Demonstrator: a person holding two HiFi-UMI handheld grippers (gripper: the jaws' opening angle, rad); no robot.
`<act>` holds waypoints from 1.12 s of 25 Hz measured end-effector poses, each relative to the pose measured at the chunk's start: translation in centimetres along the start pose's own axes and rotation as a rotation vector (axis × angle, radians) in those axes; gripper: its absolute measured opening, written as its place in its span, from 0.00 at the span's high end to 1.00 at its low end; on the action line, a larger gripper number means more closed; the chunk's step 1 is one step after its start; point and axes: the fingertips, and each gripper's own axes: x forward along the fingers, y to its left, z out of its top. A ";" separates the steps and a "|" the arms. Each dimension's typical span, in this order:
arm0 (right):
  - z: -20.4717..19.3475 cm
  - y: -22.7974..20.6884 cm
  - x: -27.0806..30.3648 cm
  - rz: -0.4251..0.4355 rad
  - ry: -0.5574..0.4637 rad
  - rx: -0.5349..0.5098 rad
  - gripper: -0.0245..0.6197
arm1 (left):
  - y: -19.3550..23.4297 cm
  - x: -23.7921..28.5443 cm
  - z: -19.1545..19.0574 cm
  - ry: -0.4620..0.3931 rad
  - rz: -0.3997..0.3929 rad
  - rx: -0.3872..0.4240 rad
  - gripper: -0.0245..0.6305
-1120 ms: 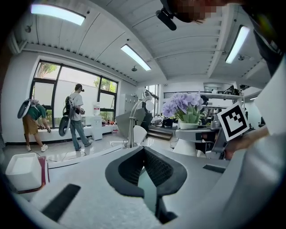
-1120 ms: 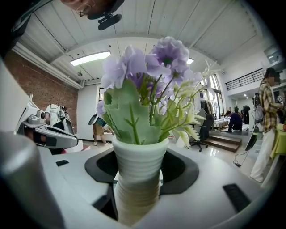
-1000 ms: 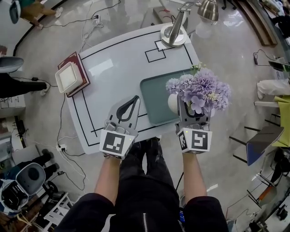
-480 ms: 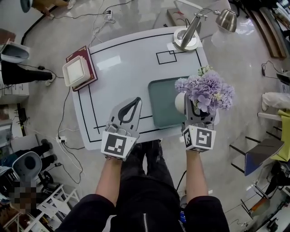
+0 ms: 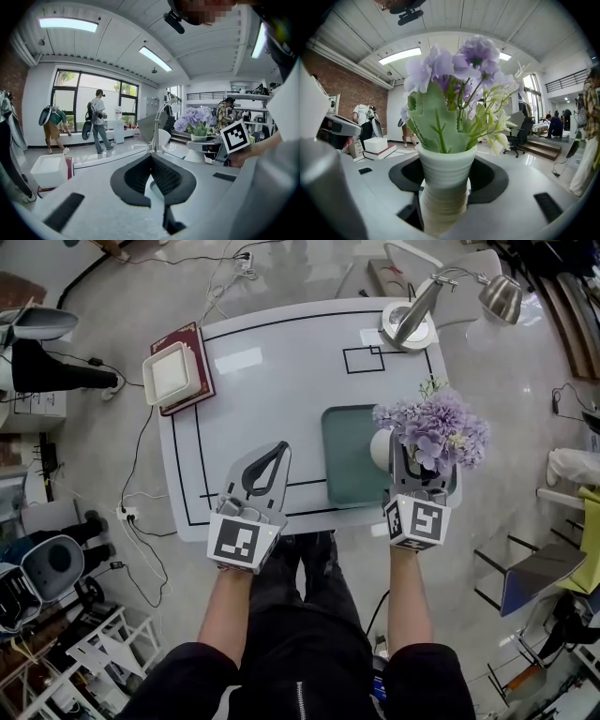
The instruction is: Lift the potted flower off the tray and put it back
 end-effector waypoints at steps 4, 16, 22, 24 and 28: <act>-0.8 0.3 0.0 0.005 0.007 -0.005 0.58 | 0.2 -0.1 0.1 -0.007 0.003 0.003 0.96; -1.8 1.2 -1.5 -0.006 0.000 -0.026 0.58 | -0.3 -0.1 -0.2 -0.003 -0.027 0.004 0.96; -3.0 1.3 -2.3 -0.013 0.039 0.020 0.58 | -0.6 -0.3 0.0 -0.005 -0.052 0.013 0.96; -3.2 1.5 -2.9 -0.018 0.050 0.015 0.58 | -0.8 -0.4 -0.1 -0.005 -0.064 0.005 0.96; -4.1 1.8 -4.5 -0.037 0.083 0.025 0.58 | -1.0 -0.3 -0.2 -0.007 -0.078 0.024 0.96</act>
